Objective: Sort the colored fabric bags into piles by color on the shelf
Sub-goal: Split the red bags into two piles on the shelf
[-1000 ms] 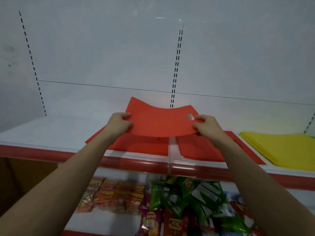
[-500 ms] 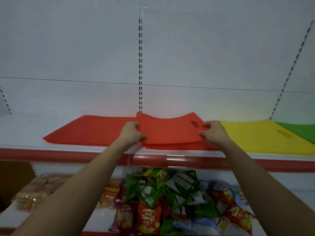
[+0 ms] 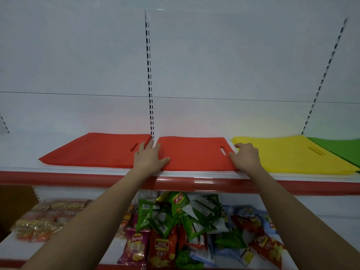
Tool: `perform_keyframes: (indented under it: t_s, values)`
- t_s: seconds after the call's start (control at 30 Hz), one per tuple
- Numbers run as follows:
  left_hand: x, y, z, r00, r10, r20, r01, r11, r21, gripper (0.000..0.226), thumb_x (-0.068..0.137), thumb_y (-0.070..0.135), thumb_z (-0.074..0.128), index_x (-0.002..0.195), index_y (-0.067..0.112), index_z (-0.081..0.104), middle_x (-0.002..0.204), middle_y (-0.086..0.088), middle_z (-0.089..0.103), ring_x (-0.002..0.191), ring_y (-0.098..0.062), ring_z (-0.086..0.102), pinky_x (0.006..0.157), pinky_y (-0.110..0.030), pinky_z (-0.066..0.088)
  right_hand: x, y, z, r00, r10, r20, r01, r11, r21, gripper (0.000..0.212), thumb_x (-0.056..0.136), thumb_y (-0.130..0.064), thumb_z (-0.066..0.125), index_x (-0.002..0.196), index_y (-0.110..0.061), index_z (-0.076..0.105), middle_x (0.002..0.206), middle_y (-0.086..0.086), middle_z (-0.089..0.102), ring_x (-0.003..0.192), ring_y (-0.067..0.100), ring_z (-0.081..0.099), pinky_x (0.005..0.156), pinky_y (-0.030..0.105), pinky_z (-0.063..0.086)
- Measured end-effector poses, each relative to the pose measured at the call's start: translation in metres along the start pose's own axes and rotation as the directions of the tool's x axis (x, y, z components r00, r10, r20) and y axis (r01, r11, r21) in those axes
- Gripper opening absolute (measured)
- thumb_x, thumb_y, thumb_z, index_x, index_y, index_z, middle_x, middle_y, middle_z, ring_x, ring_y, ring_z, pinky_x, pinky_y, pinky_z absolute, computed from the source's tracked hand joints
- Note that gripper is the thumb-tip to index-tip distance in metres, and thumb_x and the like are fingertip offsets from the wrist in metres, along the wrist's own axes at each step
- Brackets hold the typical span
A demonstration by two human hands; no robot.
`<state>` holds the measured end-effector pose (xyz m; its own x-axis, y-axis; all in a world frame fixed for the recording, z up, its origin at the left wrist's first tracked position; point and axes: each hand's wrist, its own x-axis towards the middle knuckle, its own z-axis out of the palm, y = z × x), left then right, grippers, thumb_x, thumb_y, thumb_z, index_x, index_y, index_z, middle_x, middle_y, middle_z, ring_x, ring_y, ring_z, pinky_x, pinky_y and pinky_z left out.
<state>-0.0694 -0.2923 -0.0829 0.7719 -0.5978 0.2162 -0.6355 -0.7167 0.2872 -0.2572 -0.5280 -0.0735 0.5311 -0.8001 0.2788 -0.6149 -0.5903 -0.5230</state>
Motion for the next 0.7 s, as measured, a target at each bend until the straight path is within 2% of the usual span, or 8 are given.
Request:
perform_keyframes:
  t_s: [0.2,0.33,0.43,0.5,0.6,0.7]
  values:
    - [-0.004,-0.007,-0.015,0.997,0.028,-0.074,-0.022,0.996,0.081,0.072,0.094,0.062,0.044,0.155,0.026,0.025,0.164,0.001,0.014,0.15,-0.03,0.003,0.12,-0.053,0.012,0.003,-0.02,-0.012,0.994,-0.099,-0.044,0.103,0.991,0.087,0.044,0.094,-0.029,0.055,0.133,-0.008,0.057,0.136,0.019,0.054,0.127,0.038,0.046,0.103,0.04,0.039]
    - [-0.001,-0.019,-0.026,0.993,0.015,-0.12,-0.003,0.995,0.098,0.065,0.094,0.062,0.043,0.148,0.027,0.038,0.157,-0.001,0.031,0.146,-0.03,0.017,0.116,-0.052,0.019,-0.001,-0.04,-0.014,0.987,-0.146,-0.071,0.152,0.983,0.099,0.039,0.096,-0.029,0.05,0.127,-0.008,0.061,0.127,0.018,0.06,0.119,0.035,0.053,0.097,0.037,0.042]
    - [0.001,-0.027,-0.038,0.989,-0.002,-0.15,0.018,0.995,0.103,0.045,0.094,0.055,0.043,0.123,0.029,0.063,0.129,0.0,0.059,0.128,-0.027,0.043,0.106,-0.048,0.031,-0.008,-0.057,-0.014,0.986,-0.149,-0.07,0.155,0.984,0.086,0.031,0.096,-0.032,0.049,0.111,-0.011,0.066,0.113,0.011,0.067,0.108,0.033,0.058,0.086,0.037,0.046]
    - [0.002,-0.035,-0.047,0.988,-0.011,-0.155,0.022,0.997,0.072,0.033,0.092,0.049,0.045,0.103,0.028,0.069,0.108,0.001,0.068,0.109,-0.025,0.056,0.096,-0.042,0.039,-0.012,-0.067,-0.013,0.985,-0.161,-0.058,0.165,0.984,0.073,0.028,0.096,-0.033,0.05,0.101,-0.011,0.068,0.107,0.012,0.068,0.103,0.035,0.06,0.084,0.037,0.048]
    - [0.003,-0.05,-0.059,0.986,-0.033,-0.165,0.035,0.999,0.008,0.027,0.091,0.043,0.048,0.094,0.026,0.068,0.095,0.001,0.07,0.09,-0.023,0.062,0.08,-0.032,0.049,-0.017,-0.087,-0.008,0.981,-0.191,-0.026,0.192,0.98,0.042,0.03,0.095,-0.034,0.05,0.086,-0.011,0.066,0.095,0.014,0.067,0.095,0.037,0.061,0.077,0.036,0.047]
    - [0.004,-0.07,-0.071,0.98,-0.038,-0.194,0.032,0.999,-0.033,0.024,0.09,0.041,0.051,0.089,0.023,0.067,0.088,0.002,0.069,0.081,-0.02,0.061,0.069,-0.028,0.046,-0.023,-0.117,0.0,0.982,-0.191,0.004,0.191,0.981,0.031,0.036,0.094,-0.037,0.05,0.067,-0.014,0.056,0.085,0.015,0.065,0.087,0.036,0.06,0.072,0.034,0.044]
